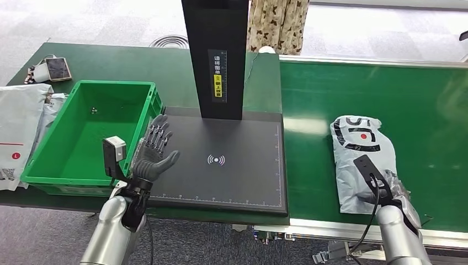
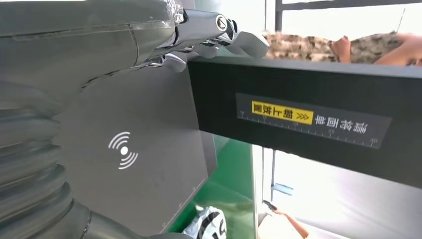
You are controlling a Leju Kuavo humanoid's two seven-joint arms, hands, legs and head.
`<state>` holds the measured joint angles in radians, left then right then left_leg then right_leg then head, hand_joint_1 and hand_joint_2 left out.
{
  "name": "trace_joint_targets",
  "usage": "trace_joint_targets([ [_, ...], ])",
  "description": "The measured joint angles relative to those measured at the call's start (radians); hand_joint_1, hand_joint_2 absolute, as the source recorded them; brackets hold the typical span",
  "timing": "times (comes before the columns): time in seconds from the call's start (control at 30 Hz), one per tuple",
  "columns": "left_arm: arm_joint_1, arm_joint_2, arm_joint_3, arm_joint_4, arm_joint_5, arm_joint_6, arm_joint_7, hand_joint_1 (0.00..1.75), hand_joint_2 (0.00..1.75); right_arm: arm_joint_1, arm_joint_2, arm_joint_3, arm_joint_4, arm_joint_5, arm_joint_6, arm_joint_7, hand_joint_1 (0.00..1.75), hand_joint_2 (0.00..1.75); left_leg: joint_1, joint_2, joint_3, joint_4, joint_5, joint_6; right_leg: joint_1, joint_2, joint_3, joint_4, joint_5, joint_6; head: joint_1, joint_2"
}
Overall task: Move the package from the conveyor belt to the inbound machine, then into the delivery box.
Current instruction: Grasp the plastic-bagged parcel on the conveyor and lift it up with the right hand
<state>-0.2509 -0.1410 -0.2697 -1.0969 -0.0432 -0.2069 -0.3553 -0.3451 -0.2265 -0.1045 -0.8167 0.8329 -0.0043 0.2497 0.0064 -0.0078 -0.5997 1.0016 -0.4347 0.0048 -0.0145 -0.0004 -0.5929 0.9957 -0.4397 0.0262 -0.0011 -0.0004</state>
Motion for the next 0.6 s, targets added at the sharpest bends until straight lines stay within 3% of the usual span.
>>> trace_joint_targets([
  [0.03, 0.006, 0.002, 0.006, -0.01, 0.0, -0.002, 0.004, 0.0, 1.75, -0.002, 0.007, -0.002, 0.0, 0.007, 0.006, 0.0, 1.75, 1.75, 0.0, 0.0, 0.0, 0.0, 0.0, 0.0, 0.0, 0.0, 0.0, 0.0, 0.0, 0.0, 0.0, 0.0],
  [0.6, 0.081, 0.01, 0.084, -0.125, -0.009, -0.015, 0.024, 0.0, 1.75, -0.055, 0.084, -0.017, -0.006, 0.044, -0.001, -0.033, 1.75, 1.75, 0.0, 0.0, 0.0, 0.0, 0.0, 0.0, 0.0, 0.0, 0.0, 0.0, 0.0, 0.0, 0.0, 0.0],
])
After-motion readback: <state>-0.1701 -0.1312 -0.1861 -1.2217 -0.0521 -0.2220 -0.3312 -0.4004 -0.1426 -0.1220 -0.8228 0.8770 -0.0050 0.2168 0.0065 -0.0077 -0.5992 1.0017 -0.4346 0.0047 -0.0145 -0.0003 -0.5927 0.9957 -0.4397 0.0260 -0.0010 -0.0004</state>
